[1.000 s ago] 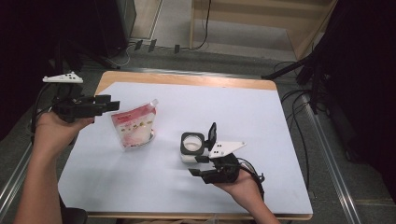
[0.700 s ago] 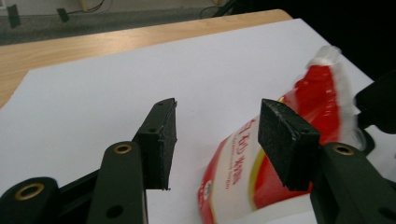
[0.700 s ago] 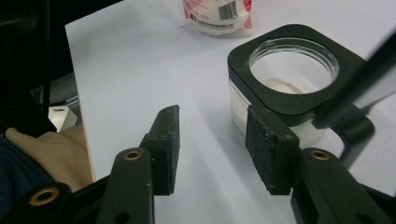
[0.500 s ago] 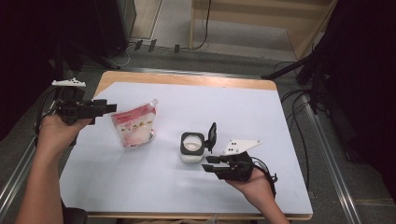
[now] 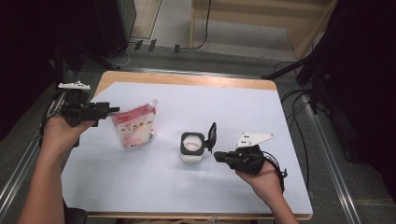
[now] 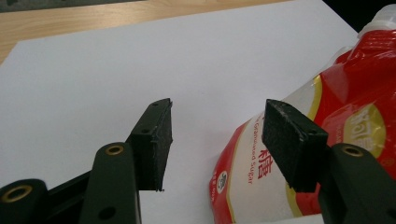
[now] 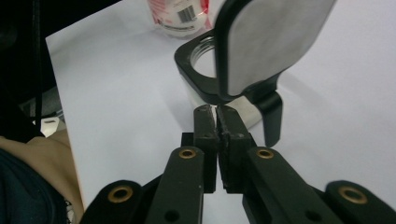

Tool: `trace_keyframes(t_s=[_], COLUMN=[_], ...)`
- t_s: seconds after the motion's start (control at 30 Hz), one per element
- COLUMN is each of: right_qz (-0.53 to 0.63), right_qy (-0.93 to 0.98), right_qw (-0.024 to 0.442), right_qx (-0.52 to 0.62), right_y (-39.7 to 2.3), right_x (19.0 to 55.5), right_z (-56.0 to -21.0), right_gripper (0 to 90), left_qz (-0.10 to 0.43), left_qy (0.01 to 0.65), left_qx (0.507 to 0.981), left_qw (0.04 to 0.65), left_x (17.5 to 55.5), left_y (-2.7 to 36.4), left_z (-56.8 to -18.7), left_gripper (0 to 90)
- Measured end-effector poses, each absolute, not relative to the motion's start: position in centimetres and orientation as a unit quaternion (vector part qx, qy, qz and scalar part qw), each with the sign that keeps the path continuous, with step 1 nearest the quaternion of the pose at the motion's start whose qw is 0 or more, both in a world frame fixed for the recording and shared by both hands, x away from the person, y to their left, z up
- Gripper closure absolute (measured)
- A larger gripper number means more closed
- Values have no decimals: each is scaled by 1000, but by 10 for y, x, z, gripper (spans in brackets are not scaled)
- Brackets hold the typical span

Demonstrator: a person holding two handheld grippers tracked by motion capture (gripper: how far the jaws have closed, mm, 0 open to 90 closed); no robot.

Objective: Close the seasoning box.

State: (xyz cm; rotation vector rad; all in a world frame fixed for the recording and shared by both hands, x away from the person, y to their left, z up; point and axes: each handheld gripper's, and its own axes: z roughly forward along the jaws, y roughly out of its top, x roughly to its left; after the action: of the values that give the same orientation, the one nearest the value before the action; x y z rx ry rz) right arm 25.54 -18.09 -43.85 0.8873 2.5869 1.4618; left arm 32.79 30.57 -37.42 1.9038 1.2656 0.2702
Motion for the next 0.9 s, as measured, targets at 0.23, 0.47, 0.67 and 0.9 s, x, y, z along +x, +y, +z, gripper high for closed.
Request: trace_keyframes(t_s=[0.23,0.47,0.67,0.9], right_qz=[472,474,475,482], right_qy=[828,816,814,808], right_qw=[21,27,31,26], right_qx=[301,330,333,338], right_y=[-186,-186,-182,-176], right_x=[263,273,276,281], right_z=[-439,-443,-444,-446], right_gripper=[894,890,882,884], left_qz=[110,101,99,99], left_qy=[493,496,498,498], left_qx=[762,762,760,761], left_qw=[406,405,406,404], left_x=[330,330,331,331], left_y=[306,302,302,303], left_z=[-380,-383,-385,-386], left_gripper=[425,413,413,411])
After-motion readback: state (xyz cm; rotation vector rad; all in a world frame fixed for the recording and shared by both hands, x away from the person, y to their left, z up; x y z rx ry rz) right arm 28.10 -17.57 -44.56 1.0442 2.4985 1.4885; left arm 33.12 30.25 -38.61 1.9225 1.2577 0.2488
